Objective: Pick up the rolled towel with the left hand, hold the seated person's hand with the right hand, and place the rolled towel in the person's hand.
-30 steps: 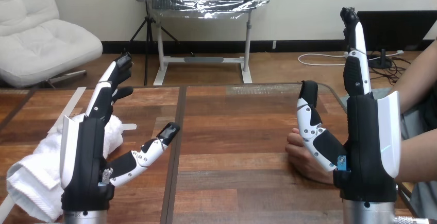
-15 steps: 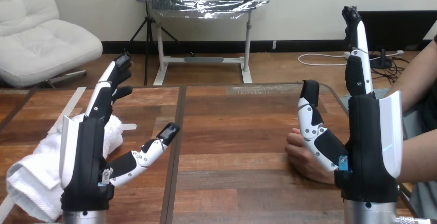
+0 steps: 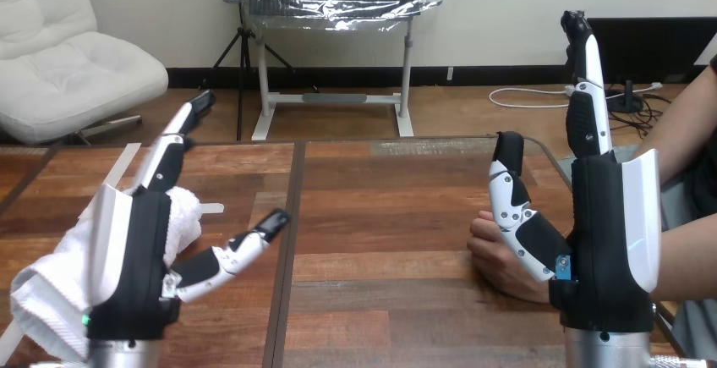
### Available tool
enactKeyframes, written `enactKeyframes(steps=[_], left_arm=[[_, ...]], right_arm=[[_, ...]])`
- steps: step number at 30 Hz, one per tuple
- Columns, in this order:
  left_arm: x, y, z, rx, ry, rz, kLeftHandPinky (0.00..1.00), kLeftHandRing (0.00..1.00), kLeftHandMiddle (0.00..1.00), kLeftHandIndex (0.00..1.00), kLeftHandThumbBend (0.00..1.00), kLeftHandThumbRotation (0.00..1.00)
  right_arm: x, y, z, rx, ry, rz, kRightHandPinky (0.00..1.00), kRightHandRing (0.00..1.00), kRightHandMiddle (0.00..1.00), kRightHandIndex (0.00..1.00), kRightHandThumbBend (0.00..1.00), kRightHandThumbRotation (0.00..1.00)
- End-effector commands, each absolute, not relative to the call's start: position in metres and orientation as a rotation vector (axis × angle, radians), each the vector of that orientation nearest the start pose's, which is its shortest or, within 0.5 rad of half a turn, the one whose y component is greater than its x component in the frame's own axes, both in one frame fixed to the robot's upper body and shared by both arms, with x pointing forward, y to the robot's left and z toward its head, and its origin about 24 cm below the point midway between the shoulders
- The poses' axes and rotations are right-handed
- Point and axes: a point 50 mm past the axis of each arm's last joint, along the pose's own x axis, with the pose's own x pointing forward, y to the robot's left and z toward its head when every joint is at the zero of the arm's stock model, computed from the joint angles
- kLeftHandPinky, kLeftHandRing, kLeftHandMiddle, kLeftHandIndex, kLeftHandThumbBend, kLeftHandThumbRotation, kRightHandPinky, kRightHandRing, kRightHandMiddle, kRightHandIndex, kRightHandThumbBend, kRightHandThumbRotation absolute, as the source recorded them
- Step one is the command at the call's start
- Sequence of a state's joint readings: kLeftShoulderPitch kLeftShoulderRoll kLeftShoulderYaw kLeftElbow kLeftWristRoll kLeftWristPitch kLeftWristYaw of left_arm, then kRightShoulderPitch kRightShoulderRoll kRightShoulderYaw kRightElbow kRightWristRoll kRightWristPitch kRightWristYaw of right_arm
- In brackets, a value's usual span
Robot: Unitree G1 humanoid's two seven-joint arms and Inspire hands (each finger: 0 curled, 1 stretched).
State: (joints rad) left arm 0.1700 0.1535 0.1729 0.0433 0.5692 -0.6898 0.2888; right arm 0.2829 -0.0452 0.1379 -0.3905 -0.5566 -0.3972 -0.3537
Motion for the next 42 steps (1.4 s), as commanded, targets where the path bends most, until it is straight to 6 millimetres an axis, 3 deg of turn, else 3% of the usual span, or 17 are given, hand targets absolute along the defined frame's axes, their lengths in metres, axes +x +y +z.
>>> enactKeyframes(steps=[1, 8, 17, 42], left_arm=[[0.208, 0.210, 0.086, 0.901, -0.573, 0.300, 0.78, 0.86, 0.89, 0.89, 0.79, 0.29], [0.212, 0.218, 0.089, 1.126, -0.521, 0.379, 0.75, 0.86, 0.89, 0.89, 0.81, 0.31], [0.221, 0.227, 0.090, 1.274, -0.434, 0.414, 0.75, 0.84, 0.89, 0.87, 0.86, 0.31], [0.250, 0.252, 0.088, 1.309, -0.252, 0.374, 0.75, 0.83, 0.88, 0.87, 0.87, 0.25]], right_arm=[[0.182, -0.135, 0.119, -0.440, -0.638, -0.226, 1.00, 1.00, 1.00, 1.00, 0.00, 0.00], [0.182, -0.135, 0.118, -0.442, -0.637, -0.217, 1.00, 1.00, 1.00, 1.00, 0.00, 0.00], [0.183, -0.134, 0.118, -0.443, -0.638, -0.214, 1.00, 1.00, 1.00, 1.00, 0.00, 0.00], [0.185, -0.135, 0.119, -0.446, -0.645, -0.210, 1.00, 1.00, 1.00, 1.00, 0.00, 0.00]])
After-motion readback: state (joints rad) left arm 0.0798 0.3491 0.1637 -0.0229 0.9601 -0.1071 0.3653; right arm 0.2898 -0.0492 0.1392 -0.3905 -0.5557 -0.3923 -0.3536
